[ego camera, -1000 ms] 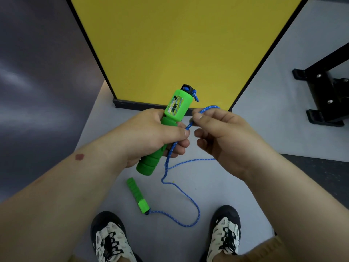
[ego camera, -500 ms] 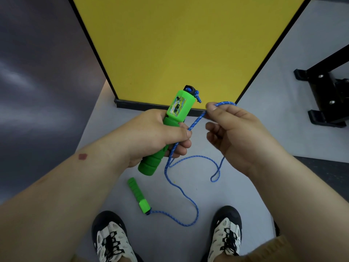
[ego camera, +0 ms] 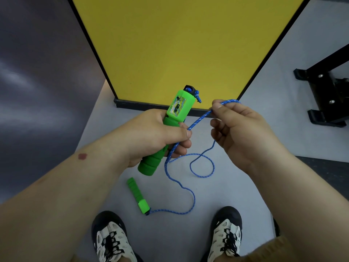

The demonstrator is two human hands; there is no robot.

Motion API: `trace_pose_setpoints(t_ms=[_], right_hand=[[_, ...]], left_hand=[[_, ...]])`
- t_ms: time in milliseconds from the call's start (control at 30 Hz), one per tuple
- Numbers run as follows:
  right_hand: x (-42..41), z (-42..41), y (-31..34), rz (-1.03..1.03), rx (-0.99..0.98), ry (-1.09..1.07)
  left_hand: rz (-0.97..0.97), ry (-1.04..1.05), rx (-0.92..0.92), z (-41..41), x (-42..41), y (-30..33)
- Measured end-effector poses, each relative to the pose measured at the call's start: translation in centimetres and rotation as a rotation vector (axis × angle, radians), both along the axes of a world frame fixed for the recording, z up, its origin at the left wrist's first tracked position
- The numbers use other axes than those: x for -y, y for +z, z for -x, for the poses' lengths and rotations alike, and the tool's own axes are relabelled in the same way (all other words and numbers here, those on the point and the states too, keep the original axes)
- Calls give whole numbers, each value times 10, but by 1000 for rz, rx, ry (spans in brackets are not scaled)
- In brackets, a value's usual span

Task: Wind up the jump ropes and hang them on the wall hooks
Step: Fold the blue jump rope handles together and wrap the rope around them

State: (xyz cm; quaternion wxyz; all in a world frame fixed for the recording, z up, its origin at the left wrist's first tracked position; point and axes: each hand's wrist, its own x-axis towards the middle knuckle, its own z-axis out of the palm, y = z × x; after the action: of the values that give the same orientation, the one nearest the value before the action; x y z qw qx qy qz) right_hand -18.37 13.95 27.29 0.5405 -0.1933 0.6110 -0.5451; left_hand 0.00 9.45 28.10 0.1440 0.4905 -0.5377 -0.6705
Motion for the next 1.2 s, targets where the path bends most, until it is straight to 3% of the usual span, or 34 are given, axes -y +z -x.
trace_pose_setpoints(t_ms=[233, 533, 800, 1067, 1200], right_hand=[[-6, -11, 0, -57, -2, 329], [-1, 2, 1, 6, 0, -12], [-7, -10, 1, -51, -2, 310], [-1, 1, 1, -8, -15, -6], [-2, 0, 2, -22, 9, 27]], left_hand=[[-2, -11, -2, 0, 0, 1], [-8, -11, -11, -1, 0, 0], [6, -14, -2, 0, 0, 0], [-4, -14, -15, -1, 0, 0], [-4, -19, -18, -1, 0, 0]])
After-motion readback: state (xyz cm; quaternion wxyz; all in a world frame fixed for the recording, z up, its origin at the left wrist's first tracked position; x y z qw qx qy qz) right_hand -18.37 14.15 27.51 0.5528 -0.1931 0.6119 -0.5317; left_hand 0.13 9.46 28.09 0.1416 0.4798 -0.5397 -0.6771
